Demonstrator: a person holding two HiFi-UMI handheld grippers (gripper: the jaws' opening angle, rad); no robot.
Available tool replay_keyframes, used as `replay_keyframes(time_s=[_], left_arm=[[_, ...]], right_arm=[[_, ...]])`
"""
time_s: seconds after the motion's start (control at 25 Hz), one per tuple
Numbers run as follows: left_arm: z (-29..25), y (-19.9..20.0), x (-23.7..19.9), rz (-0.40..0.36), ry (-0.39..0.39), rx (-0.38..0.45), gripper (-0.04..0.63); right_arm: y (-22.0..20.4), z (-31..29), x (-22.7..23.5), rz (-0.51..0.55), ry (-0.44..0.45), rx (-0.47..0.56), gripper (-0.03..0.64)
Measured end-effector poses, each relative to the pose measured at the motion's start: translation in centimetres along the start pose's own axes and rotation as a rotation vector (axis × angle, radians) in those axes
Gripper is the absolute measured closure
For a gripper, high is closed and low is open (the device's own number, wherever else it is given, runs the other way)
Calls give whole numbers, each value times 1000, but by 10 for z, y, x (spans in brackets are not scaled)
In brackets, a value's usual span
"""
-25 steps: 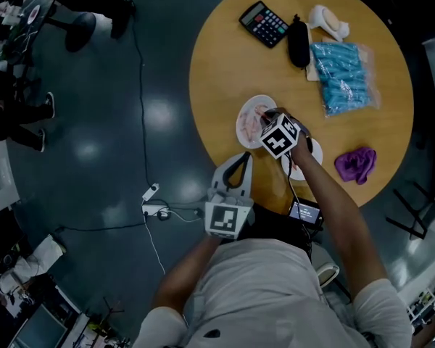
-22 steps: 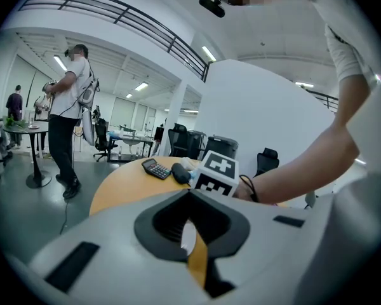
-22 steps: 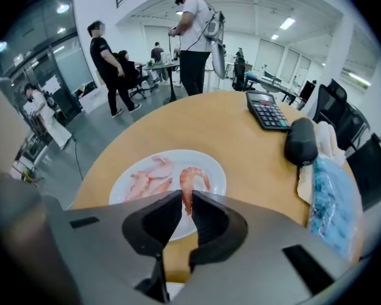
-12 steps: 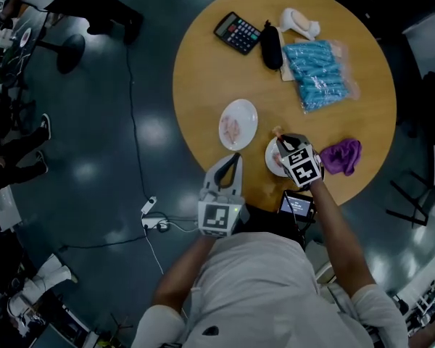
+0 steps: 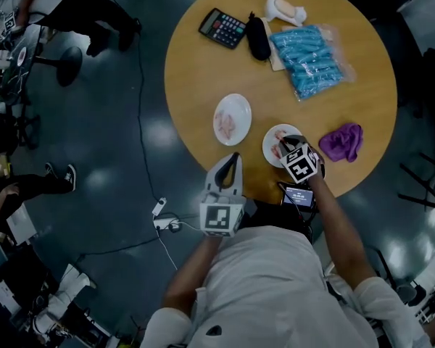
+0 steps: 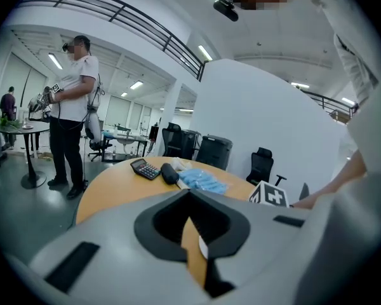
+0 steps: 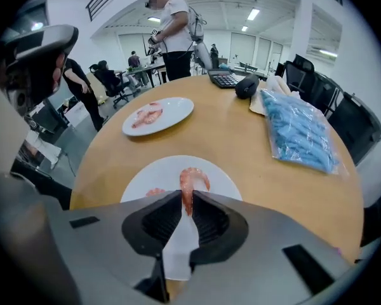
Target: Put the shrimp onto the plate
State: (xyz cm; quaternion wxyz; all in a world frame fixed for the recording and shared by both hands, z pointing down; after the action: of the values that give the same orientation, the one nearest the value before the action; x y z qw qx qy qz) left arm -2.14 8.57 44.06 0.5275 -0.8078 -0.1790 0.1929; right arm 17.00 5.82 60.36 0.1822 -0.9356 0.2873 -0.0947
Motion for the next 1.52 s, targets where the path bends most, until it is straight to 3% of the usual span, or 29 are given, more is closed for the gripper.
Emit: replay_keyframes(time_s=[0.16,0.24,0.36,0.6,0.76,0.96,1.32,1.52], left_arm=[[-2,0,0,7,8,10,588],[-2,0,0,8,10,12,588],[-3,1,0,-5,12,16,588],[1,-3,-10,12,47,24,588],[8,-9,-17,13,66,19,588],[13,-12,-26,36,89,6,588],[22,-24,-37,44,113,8,588],[23,-20,-36,35,99,7,588]], right_arm=[[-1,-3,2,7,0,-19,557],[0,0,3,11,-10,-20,506],[9,15,3,17,-39,20,503],[80,7,-39,49,54,146,505],[127,-17,-63,3,132,171,511],[155,-46,-76,-34,126,118,515],[159,-76,-82,-69,117,-1,544],[161,-74,-81,-51,100,-1,574]])
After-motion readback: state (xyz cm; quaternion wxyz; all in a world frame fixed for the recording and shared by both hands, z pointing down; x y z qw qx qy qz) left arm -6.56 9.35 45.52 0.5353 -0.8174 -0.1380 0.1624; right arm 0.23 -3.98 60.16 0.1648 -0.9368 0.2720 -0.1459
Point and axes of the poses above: the fingertips, and each gripper's own axes: z backward along the fingers, x to its right, y out of its top, the point moved 5 cm from there along z, backward along the fingers, and after that the axes turned 6 degrees about -z, right-handed, at the moved point
